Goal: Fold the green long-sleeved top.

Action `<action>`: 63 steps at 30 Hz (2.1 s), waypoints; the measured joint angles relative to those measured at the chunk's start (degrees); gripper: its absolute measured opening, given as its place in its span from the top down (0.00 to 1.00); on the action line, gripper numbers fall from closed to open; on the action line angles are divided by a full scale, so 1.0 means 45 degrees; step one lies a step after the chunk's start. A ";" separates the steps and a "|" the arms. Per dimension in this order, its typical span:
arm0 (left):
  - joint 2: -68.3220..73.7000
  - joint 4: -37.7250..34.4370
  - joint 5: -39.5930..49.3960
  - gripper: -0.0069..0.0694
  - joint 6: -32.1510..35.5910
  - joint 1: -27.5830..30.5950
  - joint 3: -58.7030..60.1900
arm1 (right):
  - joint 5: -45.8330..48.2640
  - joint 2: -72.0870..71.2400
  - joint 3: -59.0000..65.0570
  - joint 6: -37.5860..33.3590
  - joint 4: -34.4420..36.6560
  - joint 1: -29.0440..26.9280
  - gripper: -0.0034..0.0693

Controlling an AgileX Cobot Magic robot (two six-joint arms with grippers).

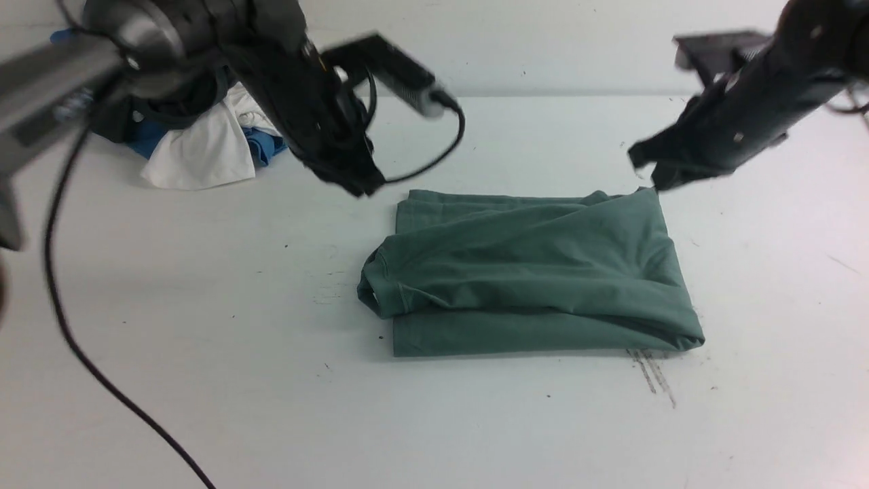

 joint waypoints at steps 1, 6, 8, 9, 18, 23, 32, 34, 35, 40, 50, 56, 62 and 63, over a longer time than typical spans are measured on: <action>-0.0752 0.0042 0.0194 0.92 -0.0109 0.0000 -0.0011 | -0.0010 -0.0553 0.0000 0.0000 0.0000 0.0000 0.97; -0.4342 0.1095 0.0992 0.92 -0.1364 -0.0014 0.0260 | 0.0012 -0.4081 0.0000 -0.0061 0.0014 0.0000 0.97; -0.5208 0.1477 0.1022 0.92 -0.1830 -0.0014 0.0529 | 0.0058 -0.4722 0.0000 -0.0075 0.0014 0.0000 0.97; -0.5802 0.1879 0.1049 0.92 -0.2162 -0.0014 0.0907 | 0.0069 -0.5348 0.0016 -0.0088 0.0014 0.0000 0.97; -1.3947 0.4302 -0.0416 0.92 -0.5495 -0.0003 0.8355 | -0.2636 -1.1464 0.4602 -0.0104 0.1430 0.0000 0.97; -1.7925 0.4644 -0.1683 0.92 -0.6892 -0.0003 1.2094 | -0.4483 -1.3751 0.7320 -0.0612 0.2719 0.0000 0.97; -2.2592 0.4844 -0.2027 0.92 -0.8100 -0.0003 1.6358 | -0.4841 -1.5413 0.9560 -0.1977 0.4356 0.0000 0.97; -2.3227 0.4870 -0.2113 0.92 -0.8185 -0.0003 1.7020 | -0.4852 -1.5512 0.9704 -0.2183 0.4428 0.0000 0.97; -2.3426 0.4914 -0.2131 0.92 -0.8106 -0.0003 1.7280 | -0.4871 -1.5539 0.9751 -0.2223 0.4468 0.0000 0.97; -2.3550 0.5145 -0.2241 0.92 -0.7994 -0.0003 1.7764 | -0.4894 -1.5551 0.9778 -0.2255 0.4522 0.0000 0.97; -2.3555 0.5182 -0.2318 0.92 -0.7851 -0.0003 1.7991 | -0.4187 -1.5556 0.9778 -0.2266 0.4562 0.0000 0.97; -2.3564 0.5182 -0.2318 0.92 -0.7841 -0.0003 1.7991 | -0.3395 -1.5556 0.9778 -0.2255 0.4562 0.0000 0.97; -2.3569 0.5182 -0.2318 0.92 -0.7841 -0.0003 1.7991 | -0.2747 -1.5556 0.9778 -0.2255 0.4562 0.0000 0.97; -2.3569 0.5182 -0.2318 0.92 -0.7841 -0.0003 1.7991 | -0.2611 -1.5556 0.9778 -0.2267 0.4562 0.0000 0.97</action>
